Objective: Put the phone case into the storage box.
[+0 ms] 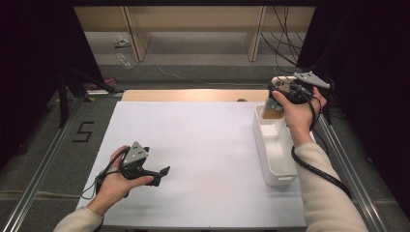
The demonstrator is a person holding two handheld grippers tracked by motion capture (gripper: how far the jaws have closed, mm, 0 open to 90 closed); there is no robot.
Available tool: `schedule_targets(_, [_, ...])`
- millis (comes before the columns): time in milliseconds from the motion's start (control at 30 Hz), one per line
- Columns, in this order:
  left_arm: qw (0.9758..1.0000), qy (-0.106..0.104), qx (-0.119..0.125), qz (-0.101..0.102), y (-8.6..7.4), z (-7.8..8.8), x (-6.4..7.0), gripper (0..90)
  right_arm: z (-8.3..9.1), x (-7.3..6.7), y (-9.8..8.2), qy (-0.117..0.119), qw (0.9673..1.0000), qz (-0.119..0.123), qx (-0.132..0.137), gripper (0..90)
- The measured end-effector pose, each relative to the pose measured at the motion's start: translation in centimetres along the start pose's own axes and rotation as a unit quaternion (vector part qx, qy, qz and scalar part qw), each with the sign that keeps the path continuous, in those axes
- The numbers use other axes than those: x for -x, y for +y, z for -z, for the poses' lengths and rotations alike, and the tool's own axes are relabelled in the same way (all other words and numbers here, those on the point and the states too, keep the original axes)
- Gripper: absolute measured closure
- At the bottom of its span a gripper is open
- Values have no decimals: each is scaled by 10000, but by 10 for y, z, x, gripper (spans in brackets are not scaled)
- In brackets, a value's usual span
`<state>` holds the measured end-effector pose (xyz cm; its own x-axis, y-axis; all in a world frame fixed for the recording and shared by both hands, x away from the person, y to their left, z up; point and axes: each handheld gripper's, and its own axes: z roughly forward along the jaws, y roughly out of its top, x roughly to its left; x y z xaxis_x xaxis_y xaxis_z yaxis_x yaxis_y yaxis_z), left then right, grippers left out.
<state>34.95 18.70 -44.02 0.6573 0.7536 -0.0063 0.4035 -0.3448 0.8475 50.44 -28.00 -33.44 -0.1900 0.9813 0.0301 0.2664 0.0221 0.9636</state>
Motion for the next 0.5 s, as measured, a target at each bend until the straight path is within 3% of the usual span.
schedule_targets(500, [10000, -9, 5, 7, 0, 0, 0, 3, -11, 0, -1, -5, 9999, 15, -115, 121])
